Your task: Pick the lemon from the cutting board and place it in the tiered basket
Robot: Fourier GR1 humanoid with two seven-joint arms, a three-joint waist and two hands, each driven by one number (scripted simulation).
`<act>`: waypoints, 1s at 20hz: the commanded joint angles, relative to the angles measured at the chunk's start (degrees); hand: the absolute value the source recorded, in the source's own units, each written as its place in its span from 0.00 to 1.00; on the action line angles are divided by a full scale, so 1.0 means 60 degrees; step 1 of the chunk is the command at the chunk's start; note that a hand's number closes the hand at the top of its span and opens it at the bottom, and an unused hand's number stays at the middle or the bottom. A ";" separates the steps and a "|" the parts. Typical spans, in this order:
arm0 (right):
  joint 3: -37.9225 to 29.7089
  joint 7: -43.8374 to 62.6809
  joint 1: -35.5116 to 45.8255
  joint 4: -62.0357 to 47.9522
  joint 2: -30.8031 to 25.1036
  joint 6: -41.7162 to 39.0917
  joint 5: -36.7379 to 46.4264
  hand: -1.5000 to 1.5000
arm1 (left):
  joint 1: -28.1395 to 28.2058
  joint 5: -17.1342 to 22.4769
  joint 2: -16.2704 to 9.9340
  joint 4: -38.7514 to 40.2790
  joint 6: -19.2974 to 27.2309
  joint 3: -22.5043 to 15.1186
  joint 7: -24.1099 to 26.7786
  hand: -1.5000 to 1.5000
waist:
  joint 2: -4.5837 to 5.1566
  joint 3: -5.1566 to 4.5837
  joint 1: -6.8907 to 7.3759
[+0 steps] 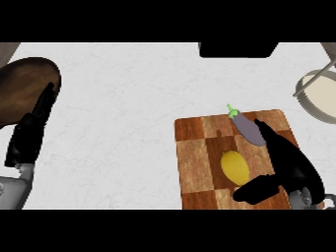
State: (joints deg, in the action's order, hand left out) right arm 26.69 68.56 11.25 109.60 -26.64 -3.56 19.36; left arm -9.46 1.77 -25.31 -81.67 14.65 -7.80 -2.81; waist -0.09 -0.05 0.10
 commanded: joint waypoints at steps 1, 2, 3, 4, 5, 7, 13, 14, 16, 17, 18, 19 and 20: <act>0.0062 0.1872 0.0277 -0.0296 0.0380 -0.0485 0.0183 0.00 | 0.0382 -0.0081 0.0021 -0.0179 -0.0134 0.0026 0.0161 0.50 | 0.0004 0.0000 0.0046; 0.0265 0.1864 0.0142 -0.0267 0.0560 -0.0366 0.0419 0.00 | 0.0011 -0.0198 0.0140 0.0041 -0.0005 0.0047 -0.0043 0.50 | 0.0008 0.0001 -0.0010; 0.0501 0.2171 0.0099 -0.0104 0.0785 -0.0285 0.0672 0.00 | 0.0148 -0.0184 0.0162 -0.0184 -0.0004 0.0024 -0.0109 0.50 | -0.0005 -0.0001 0.0003; 0.0365 0.1907 0.0006 -0.0335 0.0737 -0.0387 0.0586 0.00 | 0.0181 -0.0162 0.0202 -0.0044 -0.0028 0.0104 0.0095 0.50 | 0.0005 0.0000 -0.0002; 0.0158 0.1860 -0.0232 -0.0112 0.0598 -0.0417 0.0518 0.00 | 0.0323 0.0046 -0.0164 -0.0293 -0.0344 0.0341 -0.0068 0.50 | -0.0009 0.0002 -0.0002; 0.0105 0.1532 -0.0452 -0.0282 0.0729 -0.0349 0.0540 0.00 | -0.0153 0.0049 -0.0239 -0.0134 -0.0446 0.0534 -0.0141 0.50 | 0.0001 0.0004 -0.0042; -0.0007 0.1230 -0.0701 -0.0864 0.1270 -0.0276 0.1033 0.00 | 0.0214 -0.0356 0.0370 -0.0172 -0.0111 0.0293 0.0038 0.50 | 0.0005 0.0005 -0.0021; -0.0096 0.1301 -0.0584 -0.0853 0.1219 -0.0576 0.0969 0.00 | 0.0121 -0.0298 0.0293 -0.0344 -0.0133 0.0393 -0.0456 0.50 | 0.0002 0.0006 -0.0009; -0.0227 0.1124 -0.0582 -0.0972 0.1335 -0.0667 0.1000 0.00 | 0.0500 -0.0074 0.0183 -0.0319 -0.0575 0.0611 0.0166 0.50 | 0.0005 0.0004 0.0006; -0.0092 0.1518 -0.0414 -0.0815 0.1630 -0.0723 0.1087 0.00 | 0.0115 -0.0404 0.0244 -0.0615 -0.0355 0.0395 -0.0481 0.50 | 0.0001 0.0005 -0.0005; -0.0562 0.0209 -0.0275 -0.2108 0.1481 -0.0616 0.0911 0.00 | -0.0391 -0.0497 0.0547 0.0285 -0.0285 0.0397 -0.0196 0.50 | 0.0039 0.0007 -0.0028; -0.0482 0.0756 -0.0265 -0.1639 0.1680 -0.0740 0.1032 0.00 | 0.0625 -0.0346 0.0310 -0.0406 -0.0540 0.0532 0.0145 0.50 | 0.0010 0.0006 0.0034; -0.0196 0.0726 -0.0251 -0.1917 0.2116 -0.0435 0.1364 0.00 | 0.0228 -0.0322 0.0341 0.0208 -0.0675 0.0657 0.0235 0.50 | 0.0021 0.0005 0.0004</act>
State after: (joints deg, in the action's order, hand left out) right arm 24.90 65.25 8.11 100.78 -17.96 -5.85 25.62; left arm -8.13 -0.15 -23.46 -82.54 12.13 -5.01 -2.94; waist -0.01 -0.03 0.10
